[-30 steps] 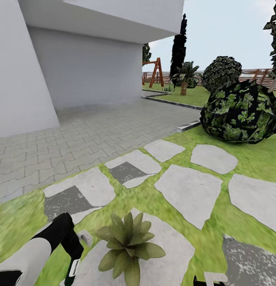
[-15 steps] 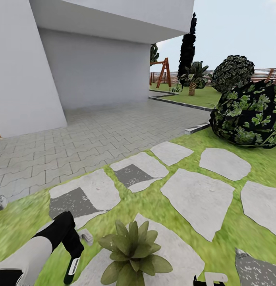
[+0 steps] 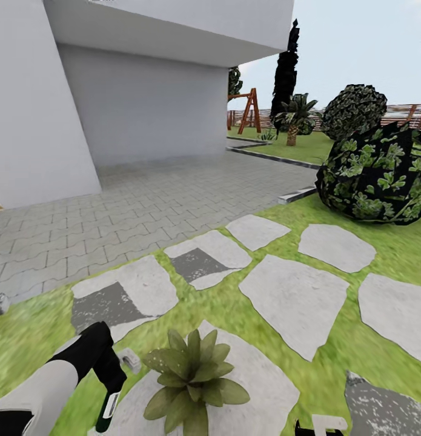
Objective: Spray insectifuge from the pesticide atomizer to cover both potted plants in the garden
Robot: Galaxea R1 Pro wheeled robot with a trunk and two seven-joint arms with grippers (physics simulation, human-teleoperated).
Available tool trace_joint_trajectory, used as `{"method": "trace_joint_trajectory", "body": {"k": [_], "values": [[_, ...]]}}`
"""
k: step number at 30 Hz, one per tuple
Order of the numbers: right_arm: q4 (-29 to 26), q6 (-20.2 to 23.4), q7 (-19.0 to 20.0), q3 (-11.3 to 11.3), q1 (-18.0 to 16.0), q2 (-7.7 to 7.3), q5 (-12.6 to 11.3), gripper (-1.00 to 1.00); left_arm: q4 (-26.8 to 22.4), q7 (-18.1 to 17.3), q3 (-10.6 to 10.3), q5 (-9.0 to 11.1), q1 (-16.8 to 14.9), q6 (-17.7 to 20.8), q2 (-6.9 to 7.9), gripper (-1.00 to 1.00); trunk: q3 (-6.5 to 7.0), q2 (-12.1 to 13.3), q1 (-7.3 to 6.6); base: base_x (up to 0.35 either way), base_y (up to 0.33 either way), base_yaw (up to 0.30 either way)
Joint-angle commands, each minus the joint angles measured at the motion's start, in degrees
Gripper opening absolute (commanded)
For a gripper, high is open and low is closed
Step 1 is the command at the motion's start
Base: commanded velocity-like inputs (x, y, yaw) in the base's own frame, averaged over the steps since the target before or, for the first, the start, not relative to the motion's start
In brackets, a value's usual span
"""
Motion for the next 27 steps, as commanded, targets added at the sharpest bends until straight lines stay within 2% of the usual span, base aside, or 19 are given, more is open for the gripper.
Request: {"method": "trace_joint_trajectory", "body": {"k": [1, 9, 19, 27], "values": [[0.1, -0.17, -0.24, -0.42, -0.05, -0.01, 0.62, 1.0, -0.12, -0.33, -0.21, -0.09, -0.01, 0.61, 0.09, -1.0, -0.05, -0.03, -0.04, -0.31, -0.057, 0.0], [0.1, -0.17, -0.24, -0.42, -0.05, -0.01, 0.64, 1.0, -0.16, -0.2, -0.18, -0.08, -0.01, 1.41, 0.24, -1.0, -0.05, -0.03, -0.04, -0.331, -0.003, 0.012], [0.1, -0.17, -0.24, -0.42, -0.05, -0.01, 0.63, 1.0, -0.13, -0.2, -0.1, 0.0, -0.01, 1.49, -0.44, -1.0, -0.05, -0.03, -0.04, -0.337, 0.065, 0.24], [0.1, -0.22, -0.08, -0.42, -0.05, -0.12, 0.72, 1.0, -0.23, -0.17, -0.14, 0.0, -0.06, 2.63, -0.53, -1.0, -0.05, -0.03, -0.04, -0.107, -0.193, 0.037]]}}
